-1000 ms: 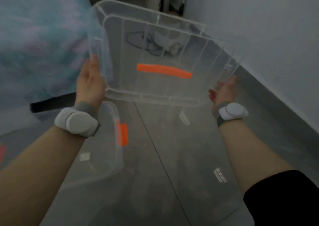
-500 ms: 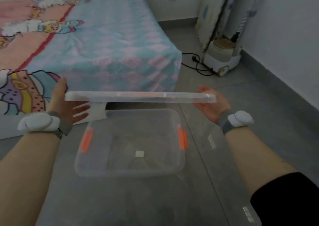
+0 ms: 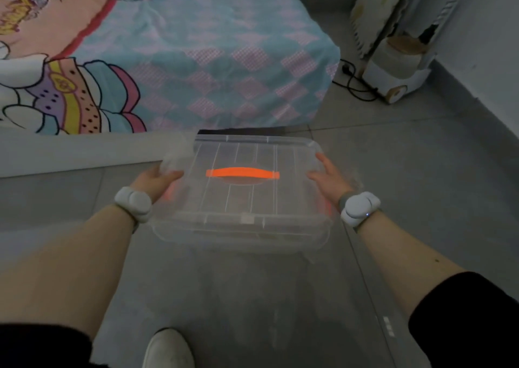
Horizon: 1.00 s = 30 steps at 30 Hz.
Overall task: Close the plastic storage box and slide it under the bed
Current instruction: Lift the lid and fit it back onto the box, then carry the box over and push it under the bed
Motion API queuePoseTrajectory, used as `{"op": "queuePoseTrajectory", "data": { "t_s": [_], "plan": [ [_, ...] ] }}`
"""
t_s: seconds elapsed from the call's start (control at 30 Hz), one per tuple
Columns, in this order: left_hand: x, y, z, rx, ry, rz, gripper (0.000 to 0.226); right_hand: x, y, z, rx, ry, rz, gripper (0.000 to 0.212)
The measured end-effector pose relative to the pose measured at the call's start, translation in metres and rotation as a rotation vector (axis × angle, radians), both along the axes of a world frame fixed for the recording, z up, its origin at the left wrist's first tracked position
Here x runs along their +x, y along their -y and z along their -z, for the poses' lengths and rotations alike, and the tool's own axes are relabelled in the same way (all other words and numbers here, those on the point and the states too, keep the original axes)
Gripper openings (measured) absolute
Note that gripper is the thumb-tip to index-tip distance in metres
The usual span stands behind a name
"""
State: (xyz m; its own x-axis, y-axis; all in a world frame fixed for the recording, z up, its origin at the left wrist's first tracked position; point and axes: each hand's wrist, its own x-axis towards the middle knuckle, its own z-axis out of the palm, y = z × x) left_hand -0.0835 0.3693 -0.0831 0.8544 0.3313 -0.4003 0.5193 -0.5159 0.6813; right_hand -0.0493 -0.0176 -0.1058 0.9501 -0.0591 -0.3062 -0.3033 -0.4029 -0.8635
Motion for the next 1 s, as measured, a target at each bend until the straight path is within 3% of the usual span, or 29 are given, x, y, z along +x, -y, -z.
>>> {"op": "queuePoseTrajectory", "data": {
  "t_s": [0.13,0.33,0.43,0.7,0.8,1.0],
  "plan": [
    [-0.005,0.005,0.026,0.159,-0.046,0.029,0.074,-0.015,0.000,0.023,-0.096,-0.001,-0.040,0.065],
    [-0.009,0.007,0.049,0.347,-0.048,0.039,0.048,-0.028,-0.002,0.040,-0.315,0.078,-0.089,0.063],
    [-0.007,0.014,0.054,0.418,-0.022,0.052,0.045,-0.033,0.005,0.046,-0.332,0.096,-0.069,0.059],
    [-0.006,0.080,0.054,0.409,0.043,0.069,0.036,-0.043,0.075,0.033,-0.298,0.078,0.130,0.064],
    [-0.006,0.106,0.058,0.404,0.103,0.092,0.036,-0.047,0.104,0.034,-0.276,0.018,0.241,0.055],
    [-0.002,0.134,0.061,0.266,0.118,-0.004,0.042,-0.057,0.137,0.037,-0.120,-0.259,0.439,0.086]
  ]
}}
